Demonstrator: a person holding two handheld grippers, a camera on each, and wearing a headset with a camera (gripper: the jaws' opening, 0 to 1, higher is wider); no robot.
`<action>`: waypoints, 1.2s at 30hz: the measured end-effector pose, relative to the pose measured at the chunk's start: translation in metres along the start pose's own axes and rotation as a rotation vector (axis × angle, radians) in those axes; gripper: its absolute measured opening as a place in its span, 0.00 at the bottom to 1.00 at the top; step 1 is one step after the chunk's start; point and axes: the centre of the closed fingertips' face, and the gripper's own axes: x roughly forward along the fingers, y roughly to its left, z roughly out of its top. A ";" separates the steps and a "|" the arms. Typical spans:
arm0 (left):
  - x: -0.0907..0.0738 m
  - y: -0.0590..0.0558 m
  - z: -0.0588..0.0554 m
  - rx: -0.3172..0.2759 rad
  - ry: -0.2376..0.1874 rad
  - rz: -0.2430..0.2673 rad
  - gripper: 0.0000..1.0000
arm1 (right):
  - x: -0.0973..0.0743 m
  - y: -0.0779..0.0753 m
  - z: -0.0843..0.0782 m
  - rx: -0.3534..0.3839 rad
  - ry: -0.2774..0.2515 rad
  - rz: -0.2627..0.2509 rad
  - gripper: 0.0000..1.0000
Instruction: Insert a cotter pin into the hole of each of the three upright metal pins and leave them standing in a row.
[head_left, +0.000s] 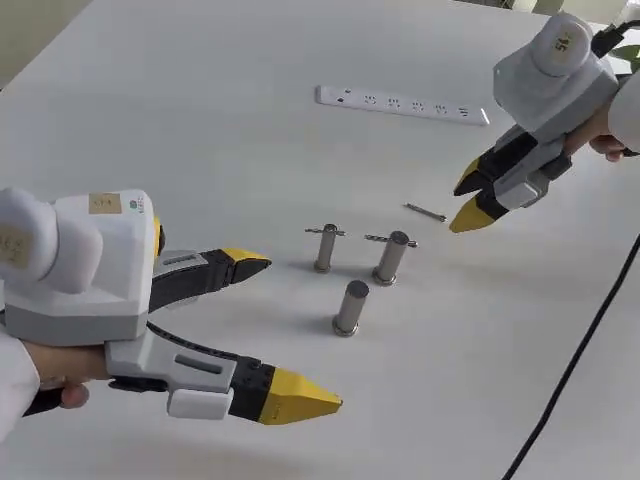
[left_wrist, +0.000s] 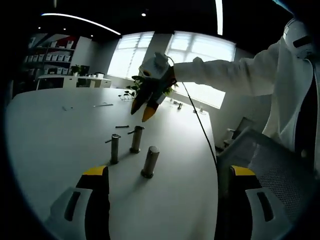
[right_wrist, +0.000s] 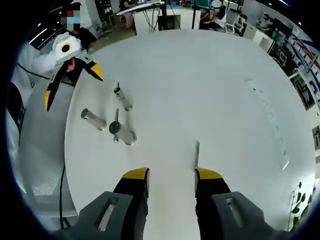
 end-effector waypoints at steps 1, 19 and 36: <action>-0.001 0.001 -0.002 -0.004 0.002 0.006 0.99 | 0.003 -0.003 -0.001 0.008 0.024 0.005 0.30; -0.015 0.000 -0.018 -0.055 0.021 0.055 0.99 | 0.041 -0.038 -0.015 0.081 0.151 -0.046 0.10; -0.013 0.005 -0.017 -0.063 0.017 0.074 0.99 | 0.047 -0.050 -0.009 0.026 0.190 -0.062 0.06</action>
